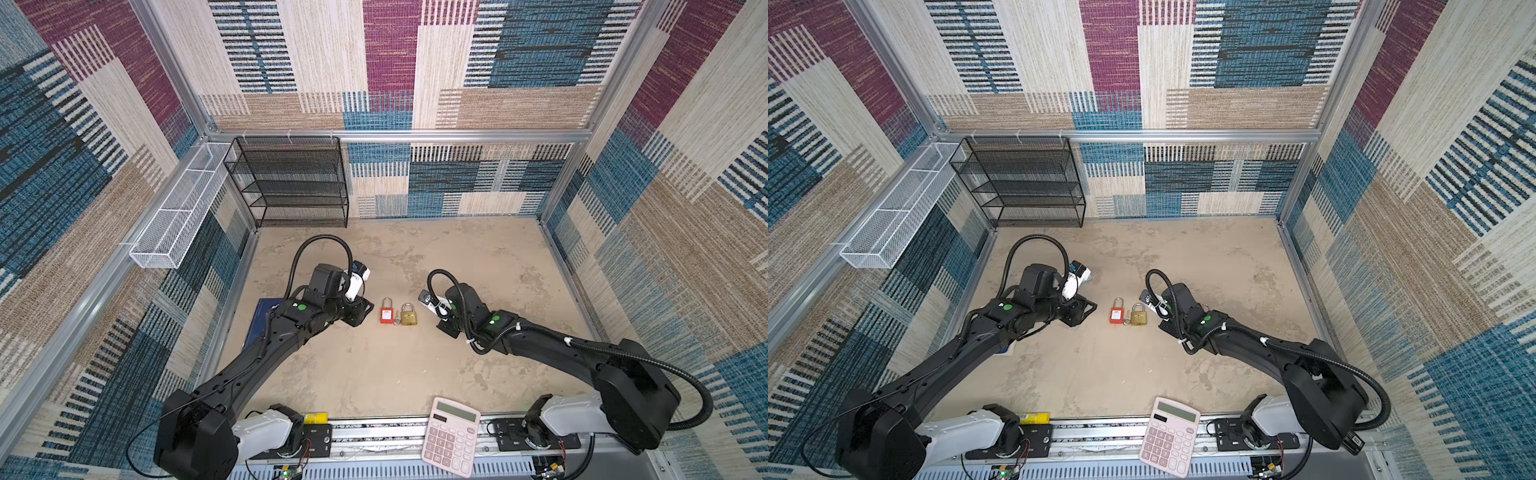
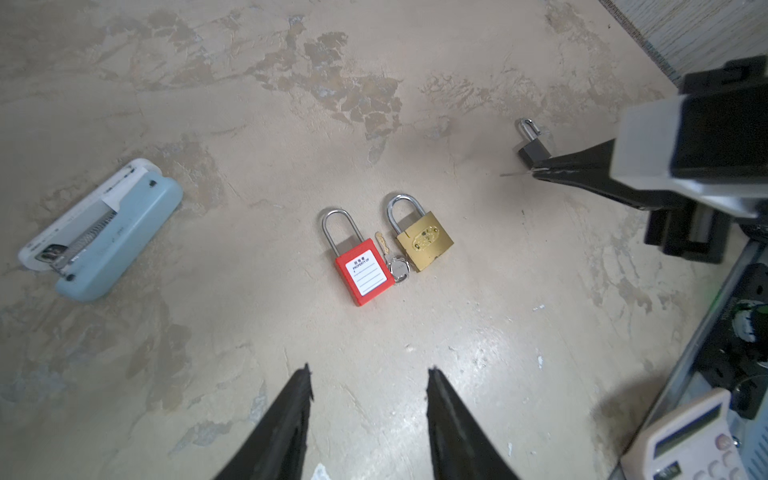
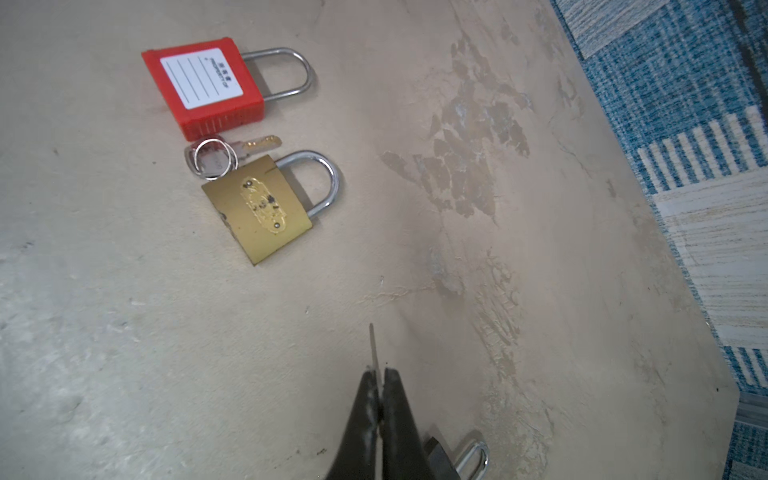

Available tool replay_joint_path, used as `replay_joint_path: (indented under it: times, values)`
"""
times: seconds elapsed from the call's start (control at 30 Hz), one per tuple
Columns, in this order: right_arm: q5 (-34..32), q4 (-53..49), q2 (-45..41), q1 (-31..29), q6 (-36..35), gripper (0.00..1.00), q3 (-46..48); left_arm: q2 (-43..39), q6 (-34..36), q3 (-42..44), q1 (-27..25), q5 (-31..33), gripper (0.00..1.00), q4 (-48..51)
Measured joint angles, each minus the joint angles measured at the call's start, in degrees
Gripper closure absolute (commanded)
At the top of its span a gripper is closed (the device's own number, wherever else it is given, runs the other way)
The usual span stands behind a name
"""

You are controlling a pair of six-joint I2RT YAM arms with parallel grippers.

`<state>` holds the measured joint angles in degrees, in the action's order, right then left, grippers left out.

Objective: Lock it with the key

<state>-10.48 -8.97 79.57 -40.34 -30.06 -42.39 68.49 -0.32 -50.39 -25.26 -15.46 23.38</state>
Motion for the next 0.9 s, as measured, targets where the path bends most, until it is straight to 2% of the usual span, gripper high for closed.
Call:
replay_joint_path:
  times: [0.4, 0.63, 0.9]
  values:
    - [-4.15, 2.23, 11.1, -2.89, -1.03, 1.0, -4.87, -2.8, -2.69, 2.84, 0.39, -1.22, 0.5, 0.07]
    - [-7.43, 3.87, 14.67, -2.89, -2.51, 0.96, -6.4, -3.23, -2.89, 2.84, 1.11, -1.27, 0.5, 0.13]
    - [-7.5, 6.45, 17.2, -2.93, -4.52, 0.96, -7.19, -3.26, -2.91, 2.29, 1.57, -1.42, 0.5, 0.26]
